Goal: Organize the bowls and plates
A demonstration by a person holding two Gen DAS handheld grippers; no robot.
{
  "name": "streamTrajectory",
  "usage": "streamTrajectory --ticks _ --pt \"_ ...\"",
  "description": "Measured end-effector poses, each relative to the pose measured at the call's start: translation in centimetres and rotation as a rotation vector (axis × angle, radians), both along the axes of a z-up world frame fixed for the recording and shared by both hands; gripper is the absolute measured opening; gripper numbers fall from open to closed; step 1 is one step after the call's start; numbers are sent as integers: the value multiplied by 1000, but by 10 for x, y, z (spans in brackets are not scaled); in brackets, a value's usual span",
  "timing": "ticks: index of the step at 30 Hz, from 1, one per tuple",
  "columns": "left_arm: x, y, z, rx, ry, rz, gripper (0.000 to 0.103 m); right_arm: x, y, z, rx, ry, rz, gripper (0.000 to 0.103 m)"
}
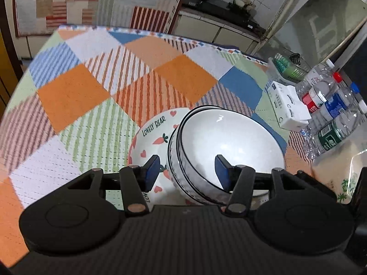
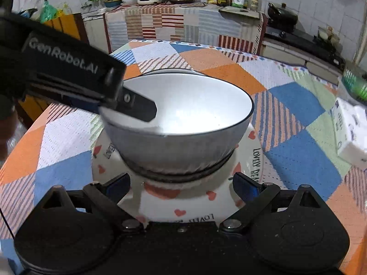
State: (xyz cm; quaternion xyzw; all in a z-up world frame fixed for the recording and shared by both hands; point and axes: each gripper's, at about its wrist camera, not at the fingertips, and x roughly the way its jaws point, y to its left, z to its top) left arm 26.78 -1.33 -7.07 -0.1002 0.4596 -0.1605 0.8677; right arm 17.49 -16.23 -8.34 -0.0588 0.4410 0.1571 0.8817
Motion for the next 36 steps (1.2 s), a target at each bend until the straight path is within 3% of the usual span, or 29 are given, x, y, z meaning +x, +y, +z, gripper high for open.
streamTrajectory --ticks 7,22,33,36 --pt "-28 5 35 69 -66 -12 57 -21 -5 29 -7 -35 1 98" --pt "-114 18 92 108 -142 -16 65 -81 -15 94 -23 -125 -53 98" --pt "-165 27 111 156 -169 5 66 -120 -25 118 -36 -110 -150 98" --pt "-177 28 116 179 -186 13 75 -132 -25 123 -40 -119 -166 98"
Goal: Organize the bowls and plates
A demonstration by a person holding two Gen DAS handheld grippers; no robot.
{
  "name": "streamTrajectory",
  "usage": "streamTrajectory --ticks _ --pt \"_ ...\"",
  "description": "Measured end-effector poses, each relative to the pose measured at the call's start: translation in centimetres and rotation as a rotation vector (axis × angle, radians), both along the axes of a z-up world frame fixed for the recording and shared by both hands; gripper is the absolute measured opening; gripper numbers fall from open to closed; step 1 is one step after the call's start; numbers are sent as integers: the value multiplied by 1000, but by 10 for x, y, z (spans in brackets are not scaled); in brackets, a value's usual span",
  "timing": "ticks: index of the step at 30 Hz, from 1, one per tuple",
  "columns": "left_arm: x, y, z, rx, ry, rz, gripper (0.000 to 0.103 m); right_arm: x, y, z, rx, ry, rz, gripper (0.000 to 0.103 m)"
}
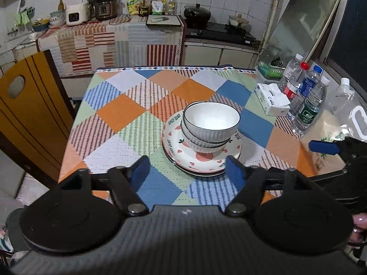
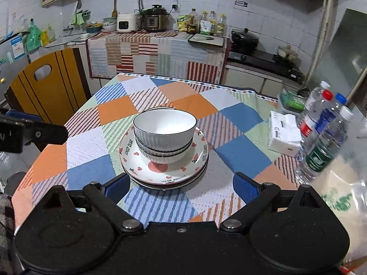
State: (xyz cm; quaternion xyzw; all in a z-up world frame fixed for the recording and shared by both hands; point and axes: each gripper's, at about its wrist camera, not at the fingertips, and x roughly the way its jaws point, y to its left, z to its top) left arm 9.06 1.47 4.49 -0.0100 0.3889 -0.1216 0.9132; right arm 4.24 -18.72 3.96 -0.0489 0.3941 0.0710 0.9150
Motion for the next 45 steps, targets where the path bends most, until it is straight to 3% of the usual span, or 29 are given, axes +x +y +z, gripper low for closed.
streamTrajectory --ticks 4,11,14,16,29,45 --pt "-13 -1 4 27 -21 5 76 -17 0 9 -10 -21 -16 98" --pt "-29 -4 4 68 -54 28 95 -42 0 19 -9 -37 -45 99" --pt "-32 -9 3 114 -75 46 99 -49 0 20 -30 -54 -62 99" --pt "-34 -12 0 136 -89 43 99 -53 -1 20 -43 -73 -82 99" --pt "-38 -9 -19 75 -57 70 99 -57 -11 7 -26 -45 -145 99" --pt "-59 -10 -19 115 -156 84 99 -74 -2 4 -13 -69 -162 99"
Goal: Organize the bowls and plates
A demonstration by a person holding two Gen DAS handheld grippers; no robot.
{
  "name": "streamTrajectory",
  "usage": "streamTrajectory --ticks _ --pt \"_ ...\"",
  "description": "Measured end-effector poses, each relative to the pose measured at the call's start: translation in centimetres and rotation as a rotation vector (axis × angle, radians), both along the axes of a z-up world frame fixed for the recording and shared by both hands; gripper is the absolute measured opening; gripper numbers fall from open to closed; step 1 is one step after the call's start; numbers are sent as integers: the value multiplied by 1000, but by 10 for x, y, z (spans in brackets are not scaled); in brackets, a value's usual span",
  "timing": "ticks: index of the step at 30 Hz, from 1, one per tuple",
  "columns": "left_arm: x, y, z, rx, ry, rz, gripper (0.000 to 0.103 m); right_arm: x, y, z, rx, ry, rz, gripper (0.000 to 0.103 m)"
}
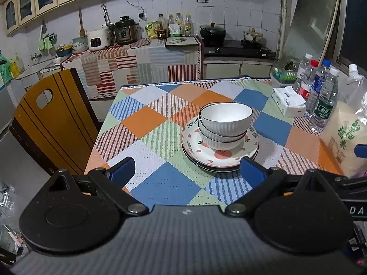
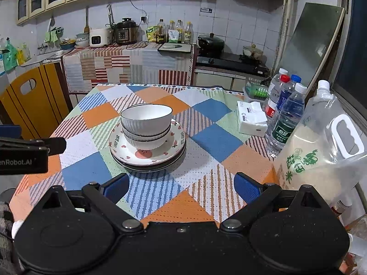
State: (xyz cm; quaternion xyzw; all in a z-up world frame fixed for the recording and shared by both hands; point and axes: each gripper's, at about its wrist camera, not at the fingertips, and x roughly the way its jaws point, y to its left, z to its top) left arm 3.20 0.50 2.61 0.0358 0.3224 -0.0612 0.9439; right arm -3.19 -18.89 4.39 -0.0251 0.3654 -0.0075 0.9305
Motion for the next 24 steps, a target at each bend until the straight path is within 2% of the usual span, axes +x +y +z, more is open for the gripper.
streamTrajectory --ticks 24 --pt "3 2 -1 -19 19 -5 99 -2 6 -1 -28 1 -3 99"
